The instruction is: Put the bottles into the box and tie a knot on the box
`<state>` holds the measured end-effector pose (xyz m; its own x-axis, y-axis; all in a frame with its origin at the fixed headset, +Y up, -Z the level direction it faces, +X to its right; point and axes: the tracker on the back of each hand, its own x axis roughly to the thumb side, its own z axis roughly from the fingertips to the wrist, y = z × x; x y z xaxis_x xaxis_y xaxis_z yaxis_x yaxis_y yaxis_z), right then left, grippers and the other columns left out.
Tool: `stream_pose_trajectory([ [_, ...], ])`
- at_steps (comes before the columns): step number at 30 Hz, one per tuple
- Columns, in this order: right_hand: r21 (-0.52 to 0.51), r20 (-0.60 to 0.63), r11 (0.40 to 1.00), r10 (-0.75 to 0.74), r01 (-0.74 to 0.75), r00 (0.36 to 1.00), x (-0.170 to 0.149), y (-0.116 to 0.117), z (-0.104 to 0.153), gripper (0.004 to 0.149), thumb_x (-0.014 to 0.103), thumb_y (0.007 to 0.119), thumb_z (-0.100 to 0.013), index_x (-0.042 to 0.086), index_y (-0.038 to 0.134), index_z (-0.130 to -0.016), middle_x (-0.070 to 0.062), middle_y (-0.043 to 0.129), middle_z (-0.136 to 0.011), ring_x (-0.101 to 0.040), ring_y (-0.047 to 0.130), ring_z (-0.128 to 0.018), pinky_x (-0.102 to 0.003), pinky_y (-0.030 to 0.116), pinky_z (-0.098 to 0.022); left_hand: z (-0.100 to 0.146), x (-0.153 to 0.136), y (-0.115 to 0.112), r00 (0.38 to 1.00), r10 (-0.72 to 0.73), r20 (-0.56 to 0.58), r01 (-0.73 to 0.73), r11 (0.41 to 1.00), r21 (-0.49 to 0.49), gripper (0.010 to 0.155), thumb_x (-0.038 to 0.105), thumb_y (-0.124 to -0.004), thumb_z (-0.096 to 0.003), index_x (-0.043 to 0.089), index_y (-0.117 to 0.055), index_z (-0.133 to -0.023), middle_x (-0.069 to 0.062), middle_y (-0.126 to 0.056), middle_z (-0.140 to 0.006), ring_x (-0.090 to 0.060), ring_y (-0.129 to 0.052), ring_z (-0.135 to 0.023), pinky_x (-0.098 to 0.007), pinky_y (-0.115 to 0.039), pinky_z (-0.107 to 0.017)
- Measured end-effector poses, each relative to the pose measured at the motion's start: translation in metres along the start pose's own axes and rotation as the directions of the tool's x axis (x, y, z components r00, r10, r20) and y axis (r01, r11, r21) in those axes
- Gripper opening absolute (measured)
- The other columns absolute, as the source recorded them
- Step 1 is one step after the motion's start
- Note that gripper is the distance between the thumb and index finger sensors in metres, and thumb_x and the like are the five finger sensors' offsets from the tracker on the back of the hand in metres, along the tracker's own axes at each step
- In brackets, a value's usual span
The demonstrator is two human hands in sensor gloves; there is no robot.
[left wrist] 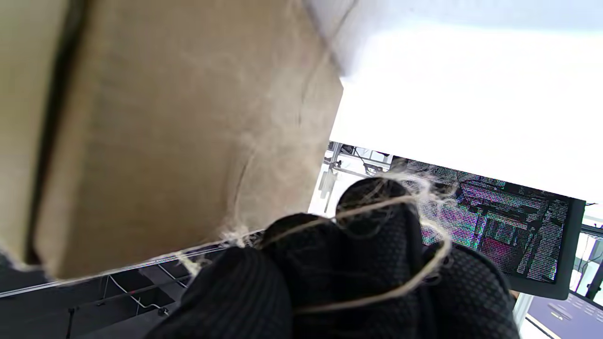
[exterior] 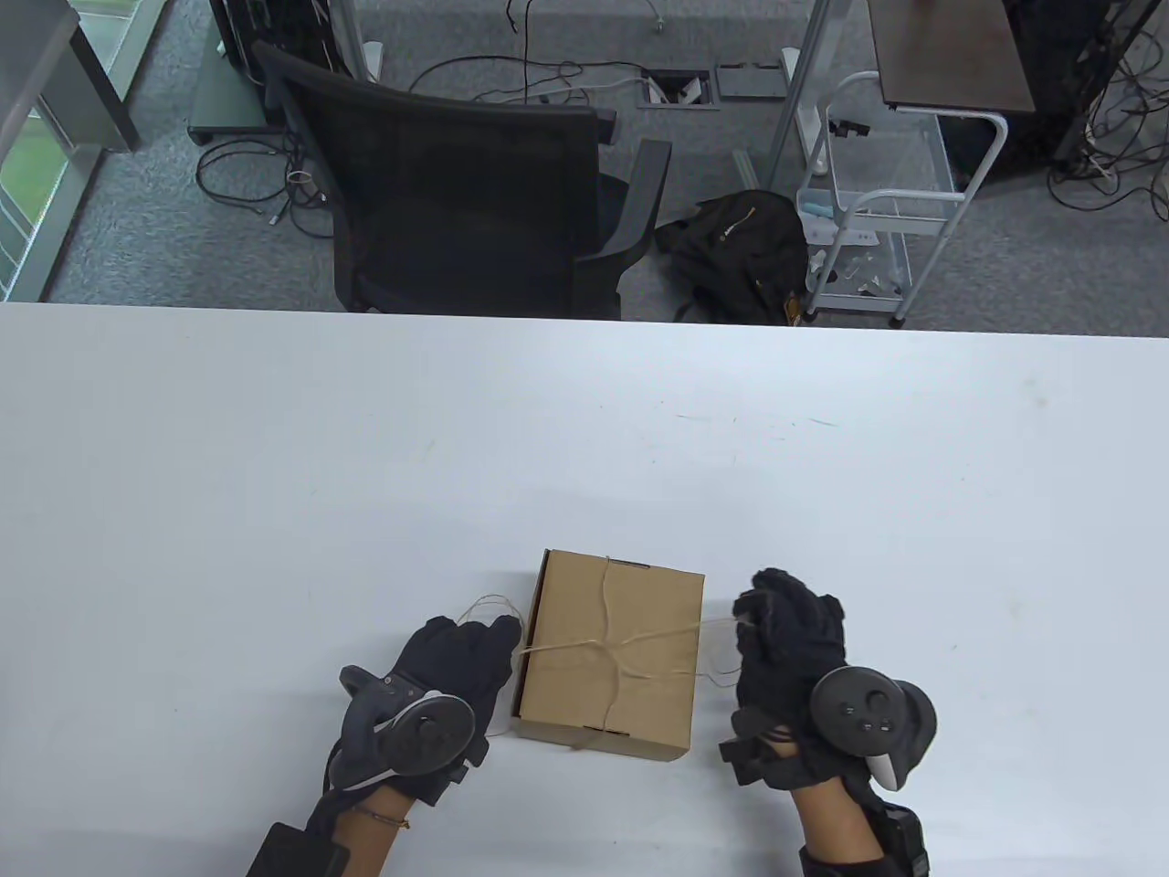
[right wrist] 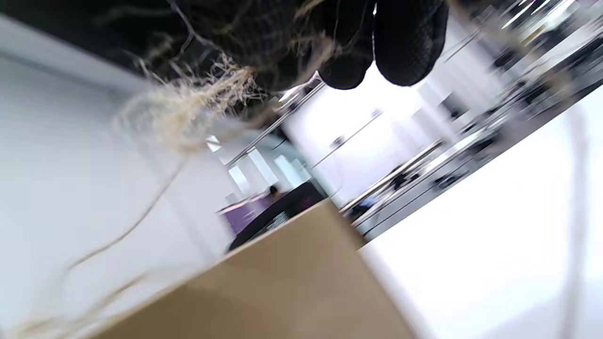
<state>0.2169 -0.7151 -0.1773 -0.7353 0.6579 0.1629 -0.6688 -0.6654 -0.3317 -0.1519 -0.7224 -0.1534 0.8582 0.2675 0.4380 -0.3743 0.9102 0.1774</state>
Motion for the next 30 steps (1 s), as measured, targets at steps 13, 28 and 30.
stream_pose_trajectory([
  [13,0.295,0.200,0.955,-0.075,0.013,0.977,0.030,0.038,0.007,0.059,0.018,0.076,-0.047,0.015,0.065,-0.105,-0.031,0.032,-0.112,-0.062,0.032,-0.094,-0.077,0.029,-0.064,0.000,0.003,-0.001,1.000,0.007,0.009,-0.006,1.000,-0.007,0.052,0.031,-0.086,-0.0477,0.014,-0.081,-0.097,-0.008,-0.100,-0.074,-0.038,-0.110,-0.068,-0.061,-0.082,-0.061],
  [28,0.408,0.248,0.913,-0.104,-0.006,0.963,0.035,0.046,0.013,0.038,0.022,0.085,-0.044,0.013,0.089,-0.080,-0.026,0.059,-0.106,-0.058,0.068,-0.083,-0.068,0.066,-0.057,-0.005,0.002,0.003,0.997,-0.073,-0.019,0.073,0.996,0.045,0.055,0.034,-0.089,-0.0481,0.016,-0.080,-0.100,-0.007,-0.101,-0.072,-0.036,-0.111,-0.066,-0.061,-0.081,-0.061],
  [30,0.427,0.296,0.901,-0.066,-0.070,0.953,0.040,0.052,0.016,0.040,0.021,0.079,-0.045,0.010,0.082,-0.083,-0.024,0.057,-0.106,-0.060,0.064,-0.084,-0.070,0.063,-0.059,-0.009,0.004,0.006,0.989,-0.147,0.003,0.147,0.987,0.058,0.053,0.034,-0.088,-0.0484,0.016,-0.082,-0.098,-0.008,-0.100,-0.071,-0.036,-0.110,-0.066,-0.061,-0.081,-0.061],
])
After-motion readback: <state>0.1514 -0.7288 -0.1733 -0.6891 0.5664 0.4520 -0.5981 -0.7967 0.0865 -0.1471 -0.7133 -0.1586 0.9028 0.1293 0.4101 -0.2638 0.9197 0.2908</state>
